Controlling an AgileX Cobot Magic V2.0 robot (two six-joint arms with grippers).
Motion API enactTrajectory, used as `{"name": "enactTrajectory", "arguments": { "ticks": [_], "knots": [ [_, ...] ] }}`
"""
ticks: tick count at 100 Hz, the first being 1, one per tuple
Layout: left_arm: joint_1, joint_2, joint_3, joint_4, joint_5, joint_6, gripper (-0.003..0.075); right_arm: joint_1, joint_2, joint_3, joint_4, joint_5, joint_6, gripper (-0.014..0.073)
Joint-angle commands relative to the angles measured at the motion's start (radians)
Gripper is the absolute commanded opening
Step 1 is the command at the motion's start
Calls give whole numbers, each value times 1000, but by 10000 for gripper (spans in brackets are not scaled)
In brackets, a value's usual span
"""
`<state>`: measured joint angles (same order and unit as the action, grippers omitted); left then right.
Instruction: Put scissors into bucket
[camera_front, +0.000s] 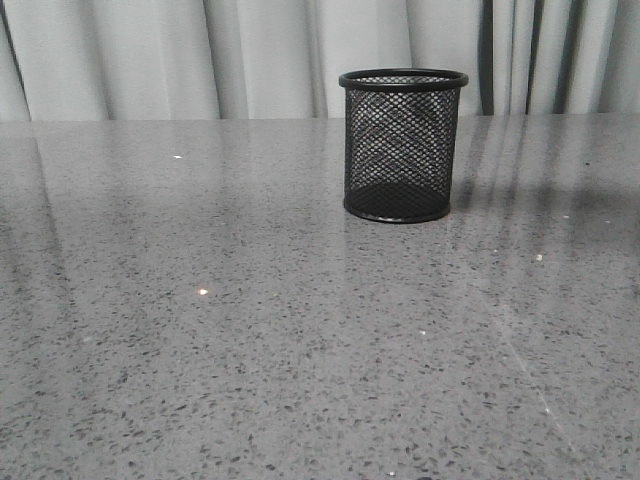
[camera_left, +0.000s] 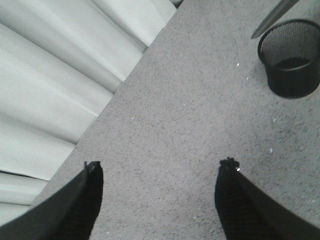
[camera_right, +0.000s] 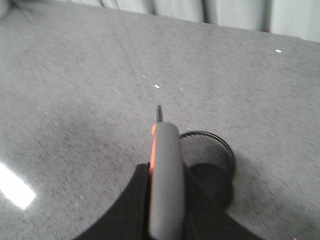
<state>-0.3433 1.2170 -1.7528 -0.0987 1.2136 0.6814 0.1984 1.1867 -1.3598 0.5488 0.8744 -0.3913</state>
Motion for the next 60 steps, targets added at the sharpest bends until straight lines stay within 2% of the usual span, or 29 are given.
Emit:
{"name": "enactTrajectory", "arguments": {
  "ticks": [1, 30, 60],
  "knots": [
    [29, -26, -31, -73, -52, -16, 439, -7, 5, -103, -79, 56, 63, -43],
    [38, -26, -31, -105, -50, -16, 439, -3, 132, -284, -230, 337, 116, -43],
    [38, -26, -31, -115, -50, -16, 439, -3, 187, -321, -234, 334, 116, -44]
  ]
}}
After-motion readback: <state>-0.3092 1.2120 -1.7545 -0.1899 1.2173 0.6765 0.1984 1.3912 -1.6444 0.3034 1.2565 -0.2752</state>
